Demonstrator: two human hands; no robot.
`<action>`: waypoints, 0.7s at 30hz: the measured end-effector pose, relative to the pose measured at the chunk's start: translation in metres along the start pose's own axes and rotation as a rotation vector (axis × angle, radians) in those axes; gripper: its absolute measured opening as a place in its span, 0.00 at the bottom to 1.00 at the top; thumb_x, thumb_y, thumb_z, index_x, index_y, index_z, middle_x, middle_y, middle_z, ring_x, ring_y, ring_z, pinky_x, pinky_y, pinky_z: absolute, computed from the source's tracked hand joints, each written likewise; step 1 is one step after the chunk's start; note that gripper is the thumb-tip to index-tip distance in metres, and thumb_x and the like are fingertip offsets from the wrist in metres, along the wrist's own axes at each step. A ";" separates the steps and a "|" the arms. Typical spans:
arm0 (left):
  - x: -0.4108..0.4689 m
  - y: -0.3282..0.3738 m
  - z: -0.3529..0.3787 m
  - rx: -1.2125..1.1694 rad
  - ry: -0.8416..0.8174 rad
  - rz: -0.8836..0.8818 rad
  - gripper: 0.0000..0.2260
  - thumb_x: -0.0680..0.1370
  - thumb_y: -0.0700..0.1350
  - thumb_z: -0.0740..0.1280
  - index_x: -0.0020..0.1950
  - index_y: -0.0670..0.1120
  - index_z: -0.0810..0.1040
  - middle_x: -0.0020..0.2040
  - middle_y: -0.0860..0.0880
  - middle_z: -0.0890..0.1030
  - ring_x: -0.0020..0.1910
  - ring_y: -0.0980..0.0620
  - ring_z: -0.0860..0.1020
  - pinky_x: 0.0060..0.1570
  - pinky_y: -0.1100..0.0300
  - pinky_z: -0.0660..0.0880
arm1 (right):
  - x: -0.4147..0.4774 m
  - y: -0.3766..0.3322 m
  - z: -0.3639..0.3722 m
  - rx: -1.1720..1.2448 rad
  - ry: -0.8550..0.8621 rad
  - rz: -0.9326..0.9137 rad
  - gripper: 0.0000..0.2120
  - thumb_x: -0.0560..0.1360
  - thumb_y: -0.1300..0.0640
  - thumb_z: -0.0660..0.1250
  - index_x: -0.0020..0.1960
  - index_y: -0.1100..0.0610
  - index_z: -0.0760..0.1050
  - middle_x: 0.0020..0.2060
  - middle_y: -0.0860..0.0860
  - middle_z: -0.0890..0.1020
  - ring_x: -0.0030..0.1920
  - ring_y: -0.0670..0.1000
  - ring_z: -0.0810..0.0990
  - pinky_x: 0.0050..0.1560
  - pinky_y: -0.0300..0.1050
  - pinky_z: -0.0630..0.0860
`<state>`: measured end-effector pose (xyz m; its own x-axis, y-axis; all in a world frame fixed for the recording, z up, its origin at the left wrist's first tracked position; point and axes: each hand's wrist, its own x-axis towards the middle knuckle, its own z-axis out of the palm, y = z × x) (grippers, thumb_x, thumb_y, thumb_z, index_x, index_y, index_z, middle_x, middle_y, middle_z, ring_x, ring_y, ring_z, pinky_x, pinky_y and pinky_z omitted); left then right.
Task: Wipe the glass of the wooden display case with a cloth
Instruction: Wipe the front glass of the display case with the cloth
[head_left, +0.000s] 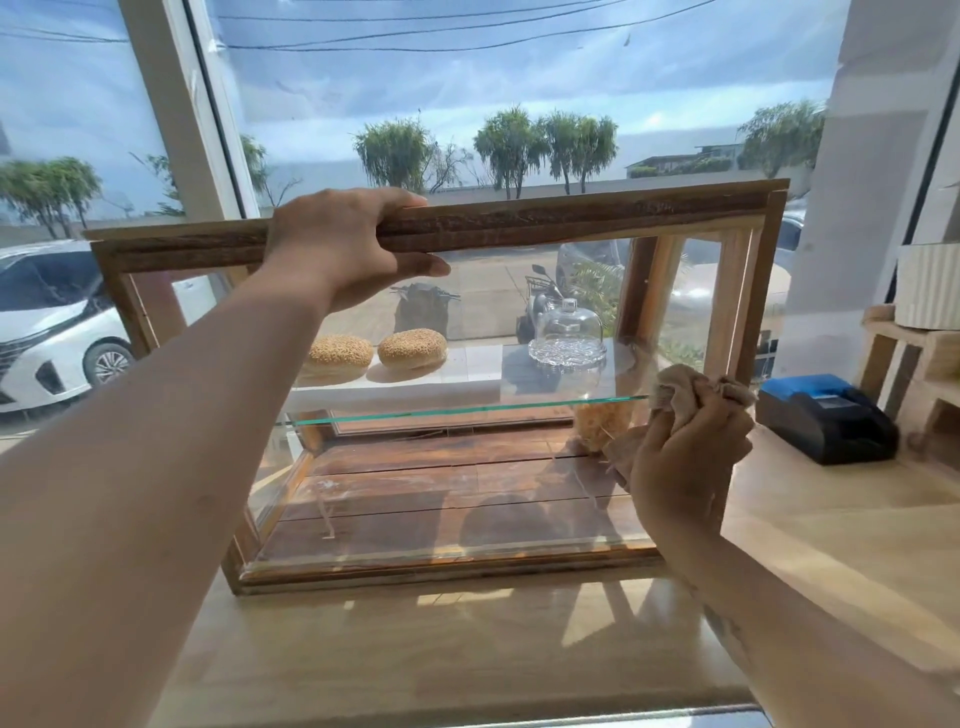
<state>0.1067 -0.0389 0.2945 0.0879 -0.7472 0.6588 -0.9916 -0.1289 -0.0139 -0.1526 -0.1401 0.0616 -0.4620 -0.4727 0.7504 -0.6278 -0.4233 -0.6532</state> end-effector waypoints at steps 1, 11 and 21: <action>0.000 0.000 0.000 -0.001 0.000 0.000 0.34 0.64 0.78 0.62 0.67 0.66 0.70 0.59 0.54 0.81 0.58 0.44 0.77 0.52 0.52 0.71 | -0.006 -0.010 0.008 0.057 0.048 0.089 0.16 0.77 0.56 0.59 0.61 0.65 0.69 0.59 0.66 0.72 0.58 0.65 0.69 0.59 0.55 0.65; 0.000 0.001 -0.001 -0.008 -0.010 -0.002 0.32 0.65 0.77 0.63 0.66 0.66 0.70 0.60 0.54 0.80 0.58 0.45 0.77 0.54 0.51 0.73 | -0.058 -0.075 0.039 0.104 -0.058 -0.144 0.15 0.72 0.58 0.61 0.58 0.60 0.66 0.57 0.65 0.72 0.56 0.62 0.68 0.56 0.55 0.64; -0.001 0.002 -0.001 0.001 -0.005 0.003 0.34 0.65 0.78 0.61 0.68 0.66 0.69 0.60 0.53 0.80 0.58 0.44 0.77 0.54 0.50 0.72 | -0.048 -0.051 0.030 -0.040 -0.327 -1.052 0.11 0.70 0.63 0.67 0.49 0.51 0.74 0.56 0.53 0.75 0.52 0.58 0.75 0.48 0.52 0.74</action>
<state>0.1044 -0.0381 0.2945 0.0853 -0.7511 0.6547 -0.9917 -0.1273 -0.0167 -0.0792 -0.1187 0.0556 0.4995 -0.0746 0.8631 -0.6327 -0.7120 0.3046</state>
